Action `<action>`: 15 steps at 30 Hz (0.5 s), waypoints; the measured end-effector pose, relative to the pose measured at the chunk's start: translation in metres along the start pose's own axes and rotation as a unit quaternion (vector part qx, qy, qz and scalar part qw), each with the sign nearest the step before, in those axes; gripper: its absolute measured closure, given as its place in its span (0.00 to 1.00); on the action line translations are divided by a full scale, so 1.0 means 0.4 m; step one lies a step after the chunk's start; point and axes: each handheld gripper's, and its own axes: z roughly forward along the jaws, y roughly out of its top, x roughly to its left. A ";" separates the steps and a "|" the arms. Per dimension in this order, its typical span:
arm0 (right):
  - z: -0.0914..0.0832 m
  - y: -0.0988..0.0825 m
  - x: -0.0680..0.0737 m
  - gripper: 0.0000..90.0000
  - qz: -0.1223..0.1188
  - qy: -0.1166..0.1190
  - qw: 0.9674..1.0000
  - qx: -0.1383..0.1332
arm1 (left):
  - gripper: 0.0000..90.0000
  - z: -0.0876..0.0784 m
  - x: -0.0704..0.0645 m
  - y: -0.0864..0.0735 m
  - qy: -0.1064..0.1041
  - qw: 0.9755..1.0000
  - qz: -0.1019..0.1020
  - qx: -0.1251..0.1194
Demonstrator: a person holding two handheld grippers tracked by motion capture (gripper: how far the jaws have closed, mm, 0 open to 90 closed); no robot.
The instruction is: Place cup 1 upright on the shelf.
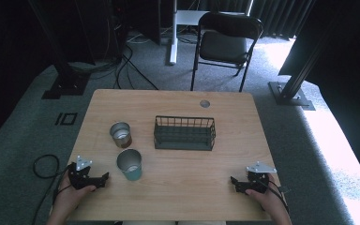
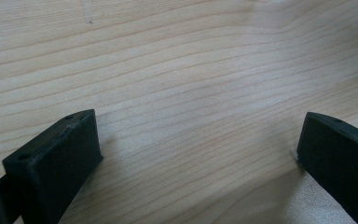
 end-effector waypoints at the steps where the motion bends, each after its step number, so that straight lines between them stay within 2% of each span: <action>1: 0.000 0.000 0.000 0.12 0.000 0.000 1.000 0.000 | 0.00 0.000 0.000 0.000 0.000 1.000 0.000 0.000; 15: 0.000 0.000 -0.003 0.12 0.002 -0.002 1.000 -0.001 | 0.00 0.000 0.000 0.000 0.000 1.000 0.000 0.000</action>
